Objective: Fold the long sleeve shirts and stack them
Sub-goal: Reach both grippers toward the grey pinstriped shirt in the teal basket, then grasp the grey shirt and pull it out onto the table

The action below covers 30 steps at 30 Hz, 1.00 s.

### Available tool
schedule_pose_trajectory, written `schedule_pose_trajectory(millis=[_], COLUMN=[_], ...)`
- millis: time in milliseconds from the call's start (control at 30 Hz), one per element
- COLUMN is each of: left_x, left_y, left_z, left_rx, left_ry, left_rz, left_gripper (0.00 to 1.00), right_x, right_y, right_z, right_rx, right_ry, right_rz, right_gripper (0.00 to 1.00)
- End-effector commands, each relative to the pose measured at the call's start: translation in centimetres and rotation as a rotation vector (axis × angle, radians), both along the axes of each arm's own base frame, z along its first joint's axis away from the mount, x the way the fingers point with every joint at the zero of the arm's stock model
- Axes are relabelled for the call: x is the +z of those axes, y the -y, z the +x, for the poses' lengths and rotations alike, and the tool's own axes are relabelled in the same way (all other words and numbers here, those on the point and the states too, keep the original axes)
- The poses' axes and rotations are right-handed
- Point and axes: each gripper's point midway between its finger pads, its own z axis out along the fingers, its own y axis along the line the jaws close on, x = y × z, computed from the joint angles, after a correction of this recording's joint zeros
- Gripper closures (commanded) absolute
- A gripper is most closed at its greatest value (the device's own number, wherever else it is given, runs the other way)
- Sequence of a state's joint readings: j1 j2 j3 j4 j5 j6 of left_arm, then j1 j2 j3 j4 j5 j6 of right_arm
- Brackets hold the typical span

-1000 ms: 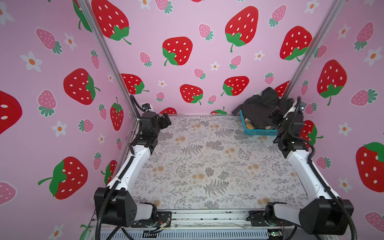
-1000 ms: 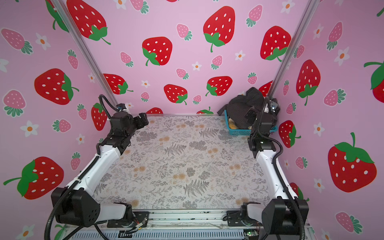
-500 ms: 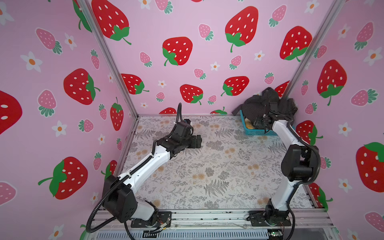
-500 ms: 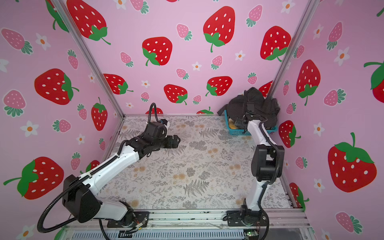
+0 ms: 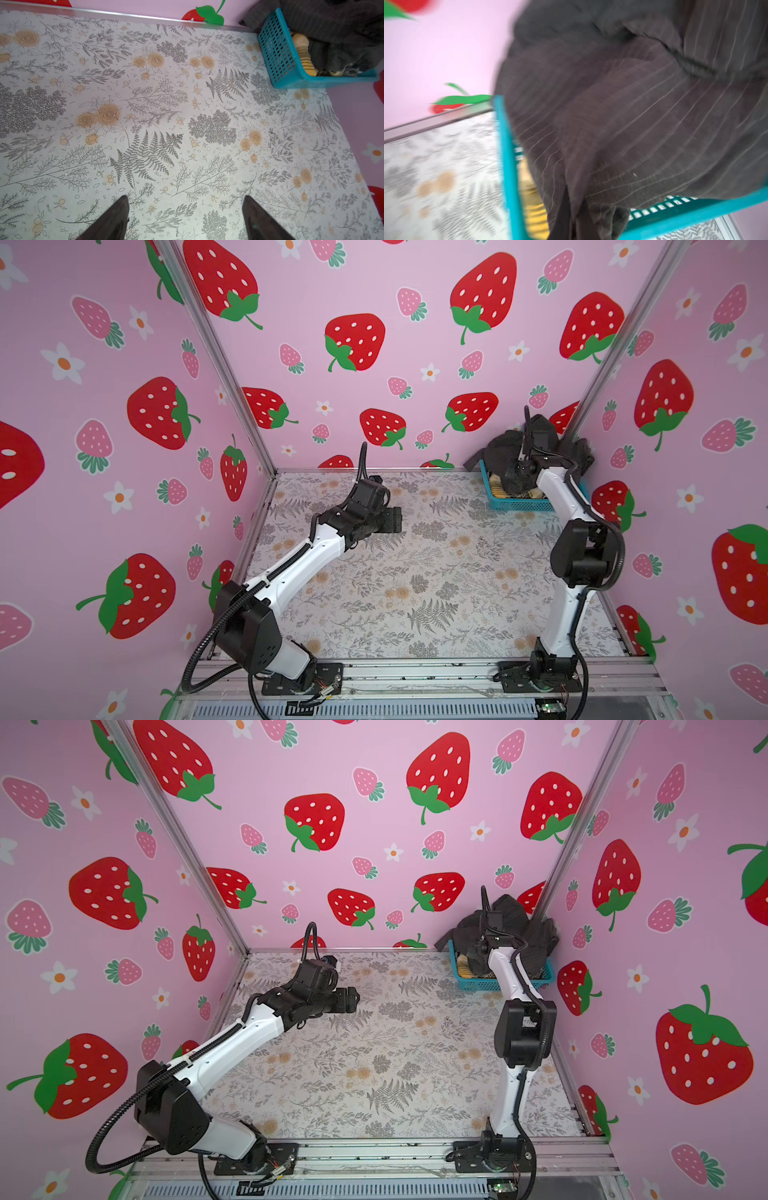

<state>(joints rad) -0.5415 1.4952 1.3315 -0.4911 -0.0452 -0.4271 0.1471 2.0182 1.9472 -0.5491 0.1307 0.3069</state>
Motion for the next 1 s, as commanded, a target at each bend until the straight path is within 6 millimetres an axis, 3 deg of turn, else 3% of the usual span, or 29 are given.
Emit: schedule_pose_trajectory(millis=[0,133,200,267,367,433,500,600,667,700,767,833,900,967], left_x=[4.8,7.9,8.9,9.5,9.3,8.6,7.6,5.8,4.0,3.1,0.8,-1.1,-3.1,-5.0], left_y=[-0.8,-2.2,-3.1,-4.0,-5.5,-6.4,-7.3,-7.8,-8.0,-7.9,-7.7,-7.1,-6.5,-5.6], left_z=[1.0,1.1,0.6,0.1,-0.9,-1.4,-2.1,-2.6,-2.9,-3.0,-3.3,-3.7,-4.4,-5.3], left_rx=[0.067,0.125,0.146,0.166,0.202,0.226,0.249,0.263,0.268,0.265,0.265,0.255,0.252,0.236], left_ry=[0.069,0.100,0.114,0.123,0.118,0.098,0.073,0.040,-0.007,-0.031,-0.098,-0.164,-0.231,-0.295], left_rz=[-0.053,-0.083,-0.099,-0.118,-0.139,-0.154,-0.163,-0.150,-0.129,-0.123,-0.117,-0.130,-0.153,-0.193], left_gripper=[0.13,0.13,0.12,0.11,0.09,0.09,0.08,0.08,0.08,0.08,0.09,0.10,0.11,0.10], right_x=[10.9,16.1,18.1,19.4,20.4,19.6,16.9,10.5,5.3,3.8,0.3,-2.0,-3.1,-3.5], right_y=[-9.9,-19.4,-22.7,-24.4,-24.9,-24.1,-22.4,-19.5,-16.1,-14.9,-11.4,-8.6,-7.0,-6.4], right_z=[-5.3,-13.0,-17.0,-20.1,-23.5,-24.5,-24.3,-23.1,-21.9,-21.7,-21.2,-21.0,-21.2,-21.3], right_rx=[0.287,0.565,0.683,0.759,0.839,0.832,0.763,0.647,0.514,0.468,0.341,0.245,0.191,0.172], right_ry=[0.200,0.300,0.339,0.370,0.386,0.390,0.364,0.235,0.119,0.087,0.009,-0.049,-0.088,-0.100], right_rz=[0.026,0.039,0.092,0.162,0.289,0.314,0.279,0.223,0.185,0.172,0.131,0.079,0.021,-0.005], right_gripper=[1.00,1.00,1.00,1.00,1.00,1.00,0.99,0.99,0.97,0.93,0.76,0.57,0.32,0.22])
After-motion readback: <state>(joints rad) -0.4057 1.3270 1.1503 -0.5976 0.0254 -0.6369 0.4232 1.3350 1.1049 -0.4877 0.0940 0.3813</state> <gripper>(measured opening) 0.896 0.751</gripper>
